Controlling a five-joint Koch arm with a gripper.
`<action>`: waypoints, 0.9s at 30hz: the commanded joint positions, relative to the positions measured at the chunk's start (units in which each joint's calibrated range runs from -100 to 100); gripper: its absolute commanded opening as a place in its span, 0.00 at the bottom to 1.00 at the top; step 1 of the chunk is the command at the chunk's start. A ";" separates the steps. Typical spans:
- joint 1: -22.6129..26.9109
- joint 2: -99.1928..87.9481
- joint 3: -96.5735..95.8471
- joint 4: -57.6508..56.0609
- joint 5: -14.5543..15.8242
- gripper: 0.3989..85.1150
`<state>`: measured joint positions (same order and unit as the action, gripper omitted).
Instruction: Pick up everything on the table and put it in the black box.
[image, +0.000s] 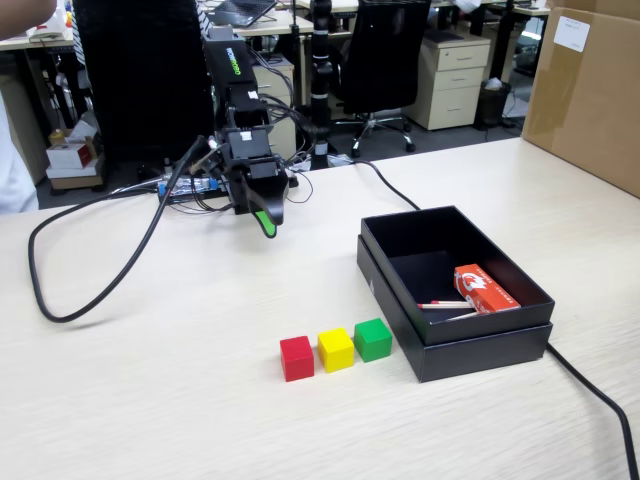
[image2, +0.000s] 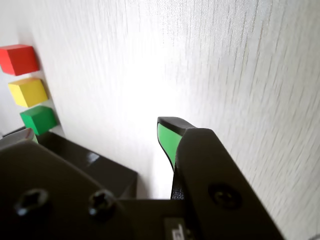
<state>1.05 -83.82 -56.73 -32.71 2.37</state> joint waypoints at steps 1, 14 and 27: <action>0.05 4.59 9.95 -6.03 0.34 0.56; -3.27 57.48 63.53 -21.07 -2.74 0.56; -4.25 98.56 101.25 -28.06 -3.08 0.56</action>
<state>-3.05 11.97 37.29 -59.04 -0.27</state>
